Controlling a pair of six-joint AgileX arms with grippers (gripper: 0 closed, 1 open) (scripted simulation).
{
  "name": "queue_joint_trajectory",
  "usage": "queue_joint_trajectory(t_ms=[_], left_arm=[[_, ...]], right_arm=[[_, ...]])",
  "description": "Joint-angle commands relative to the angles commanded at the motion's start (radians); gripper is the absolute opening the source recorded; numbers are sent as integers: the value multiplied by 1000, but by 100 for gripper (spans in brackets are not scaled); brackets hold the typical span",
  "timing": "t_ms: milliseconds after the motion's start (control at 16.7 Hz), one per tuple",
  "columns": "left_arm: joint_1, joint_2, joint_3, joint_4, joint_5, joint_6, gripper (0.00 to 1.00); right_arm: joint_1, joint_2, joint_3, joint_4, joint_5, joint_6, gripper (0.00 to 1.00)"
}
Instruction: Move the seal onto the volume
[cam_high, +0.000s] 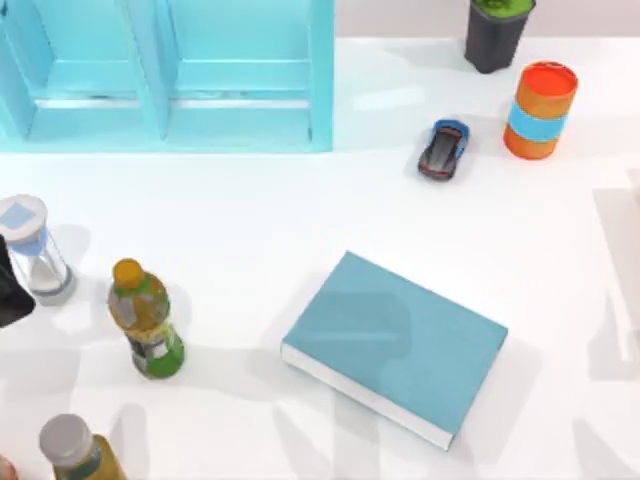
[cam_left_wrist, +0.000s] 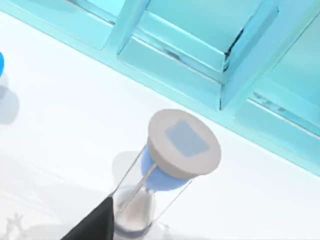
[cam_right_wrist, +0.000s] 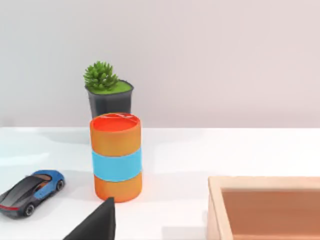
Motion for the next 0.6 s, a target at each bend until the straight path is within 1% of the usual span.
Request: queue_joint_trajectory(t_ms=[120, 300, 480, 600], left_arm=[[37, -117, -97, 83, 37, 185, 100], [70, -258, -207, 188, 77, 388, 100], [82, -341, -268, 252, 100, 496, 100], [84, -355, -279, 264, 104, 514, 100]], right_arm=[[0, 0, 0, 0, 0, 0, 100], [0, 0, 0, 0, 0, 0, 100], [0, 0, 0, 0, 0, 0, 100], [0, 0, 0, 0, 0, 0, 100]])
